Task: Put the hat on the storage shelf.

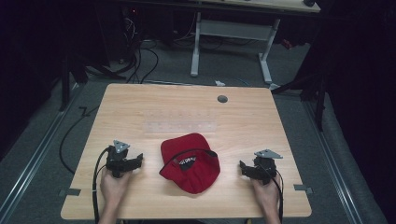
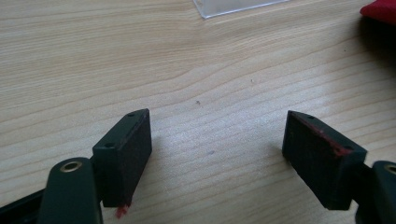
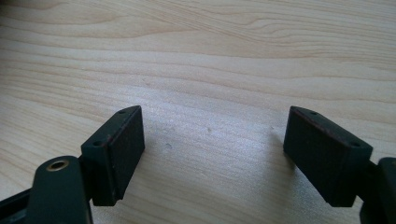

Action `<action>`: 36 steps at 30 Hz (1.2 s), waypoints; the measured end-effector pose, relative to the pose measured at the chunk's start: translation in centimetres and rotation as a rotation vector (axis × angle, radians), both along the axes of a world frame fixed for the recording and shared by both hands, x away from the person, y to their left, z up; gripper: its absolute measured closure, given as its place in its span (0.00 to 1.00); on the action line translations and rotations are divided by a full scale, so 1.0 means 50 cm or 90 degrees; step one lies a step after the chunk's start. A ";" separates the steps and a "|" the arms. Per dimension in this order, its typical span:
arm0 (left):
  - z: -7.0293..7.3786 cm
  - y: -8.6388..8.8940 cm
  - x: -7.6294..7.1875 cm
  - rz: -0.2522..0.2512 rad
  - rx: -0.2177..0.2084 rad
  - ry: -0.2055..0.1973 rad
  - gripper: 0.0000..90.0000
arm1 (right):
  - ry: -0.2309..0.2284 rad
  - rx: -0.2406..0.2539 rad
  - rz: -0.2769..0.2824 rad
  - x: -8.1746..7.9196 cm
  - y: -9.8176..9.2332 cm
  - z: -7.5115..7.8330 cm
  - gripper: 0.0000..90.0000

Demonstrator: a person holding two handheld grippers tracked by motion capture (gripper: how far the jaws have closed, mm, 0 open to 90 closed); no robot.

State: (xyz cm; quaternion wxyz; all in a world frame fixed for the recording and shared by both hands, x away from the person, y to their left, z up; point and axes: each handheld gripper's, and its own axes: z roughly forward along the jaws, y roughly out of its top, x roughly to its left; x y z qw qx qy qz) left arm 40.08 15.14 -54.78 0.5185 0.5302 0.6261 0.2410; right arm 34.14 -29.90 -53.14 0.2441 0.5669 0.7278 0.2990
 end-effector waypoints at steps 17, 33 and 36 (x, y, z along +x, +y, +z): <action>0.000 0.000 0.000 0.000 0.000 0.000 0.27 | 0.000 0.001 -0.003 -0.004 -0.001 0.001 0.27; 0.000 -0.001 0.000 -0.001 0.000 0.000 0.27 | -0.031 0.002 0.031 -0.022 0.005 0.004 0.55; 0.000 -0.001 0.000 -0.001 0.000 0.000 0.27 | -0.036 0.018 0.042 -0.028 0.007 0.006 0.55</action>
